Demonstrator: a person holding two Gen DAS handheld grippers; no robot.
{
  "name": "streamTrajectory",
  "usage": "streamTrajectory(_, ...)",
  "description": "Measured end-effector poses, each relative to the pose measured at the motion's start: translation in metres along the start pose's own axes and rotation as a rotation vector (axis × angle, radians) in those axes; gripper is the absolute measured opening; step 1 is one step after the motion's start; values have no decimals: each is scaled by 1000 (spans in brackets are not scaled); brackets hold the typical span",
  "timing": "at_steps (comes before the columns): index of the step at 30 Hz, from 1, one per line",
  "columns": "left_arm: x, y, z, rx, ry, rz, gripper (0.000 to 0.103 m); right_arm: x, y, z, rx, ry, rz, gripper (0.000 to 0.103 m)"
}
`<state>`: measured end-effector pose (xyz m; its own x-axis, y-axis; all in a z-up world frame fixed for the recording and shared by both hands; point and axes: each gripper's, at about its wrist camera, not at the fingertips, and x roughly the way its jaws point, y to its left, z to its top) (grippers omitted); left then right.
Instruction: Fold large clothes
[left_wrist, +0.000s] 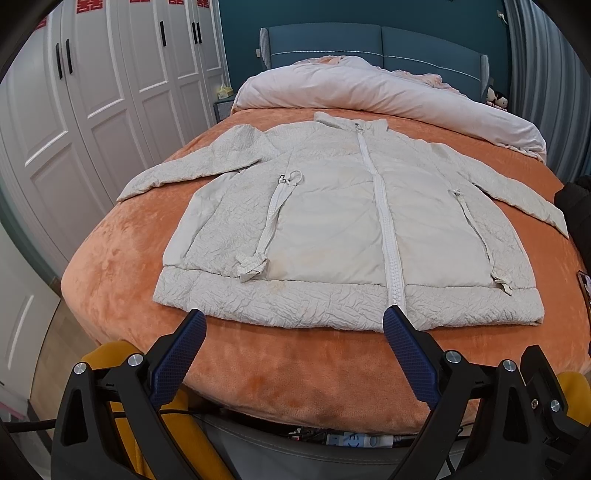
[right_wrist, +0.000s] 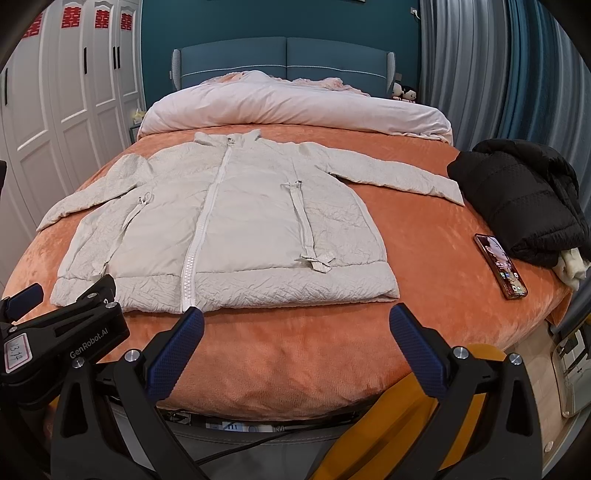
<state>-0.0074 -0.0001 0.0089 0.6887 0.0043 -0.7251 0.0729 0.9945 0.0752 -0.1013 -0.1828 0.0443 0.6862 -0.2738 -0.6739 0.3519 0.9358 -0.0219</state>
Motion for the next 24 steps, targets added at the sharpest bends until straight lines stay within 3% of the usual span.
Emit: streamTrajectory(24,0,0,-1,2,4,0,93,5,1,-3,1,9,0,98)
